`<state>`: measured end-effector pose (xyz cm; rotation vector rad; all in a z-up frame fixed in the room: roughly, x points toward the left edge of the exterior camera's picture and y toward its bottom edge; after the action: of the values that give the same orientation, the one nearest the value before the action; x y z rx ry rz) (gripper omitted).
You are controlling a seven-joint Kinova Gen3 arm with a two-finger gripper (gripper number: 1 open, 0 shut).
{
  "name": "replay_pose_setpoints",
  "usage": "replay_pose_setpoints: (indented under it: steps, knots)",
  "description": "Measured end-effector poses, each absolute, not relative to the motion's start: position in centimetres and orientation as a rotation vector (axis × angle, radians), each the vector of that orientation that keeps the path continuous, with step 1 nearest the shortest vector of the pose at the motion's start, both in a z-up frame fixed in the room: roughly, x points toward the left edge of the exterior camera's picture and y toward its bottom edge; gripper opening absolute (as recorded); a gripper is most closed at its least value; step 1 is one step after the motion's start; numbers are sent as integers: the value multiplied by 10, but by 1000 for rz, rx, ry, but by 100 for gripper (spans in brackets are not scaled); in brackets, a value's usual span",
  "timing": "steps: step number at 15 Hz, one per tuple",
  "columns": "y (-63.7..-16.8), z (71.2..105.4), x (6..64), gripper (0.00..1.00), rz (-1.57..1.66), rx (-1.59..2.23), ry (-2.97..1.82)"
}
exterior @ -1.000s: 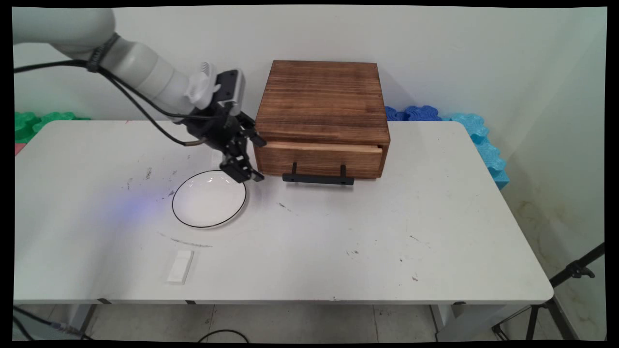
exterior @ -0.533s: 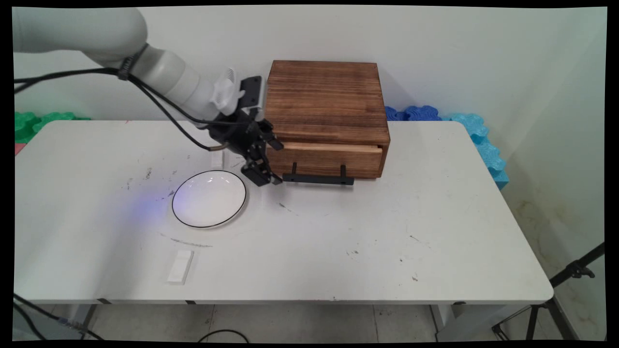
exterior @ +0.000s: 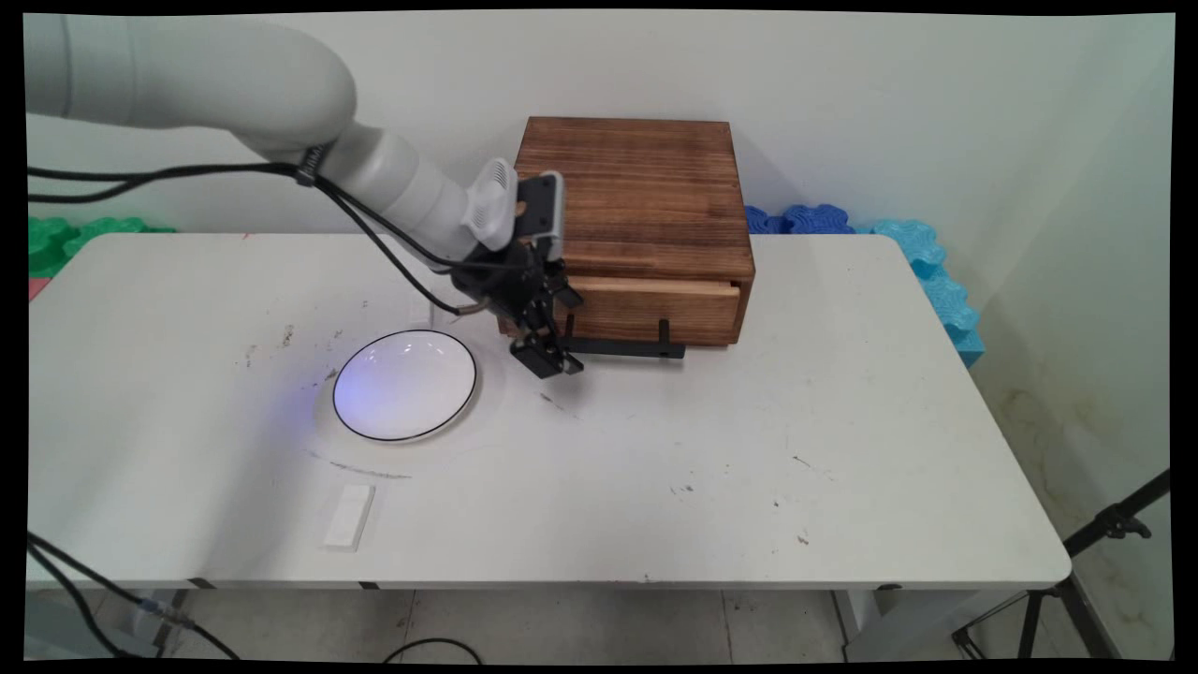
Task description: Open the drawer
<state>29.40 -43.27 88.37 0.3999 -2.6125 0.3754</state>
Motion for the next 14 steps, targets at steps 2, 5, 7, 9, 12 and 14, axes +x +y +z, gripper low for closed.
replay_pose_setpoints:
  steps: [2,5,7,9,12,14]
  knots:
    - [-436,876,285,100,380,398,-2617]
    - [-439,866,276,100,388,400,-2621]
    - [-442,860,271,100,393,406,-2622]
    - [-445,853,265,100,397,418,-2624]
    - [-449,843,257,100,400,439,-2627]
    - [-451,838,254,100,398,449,-2629]
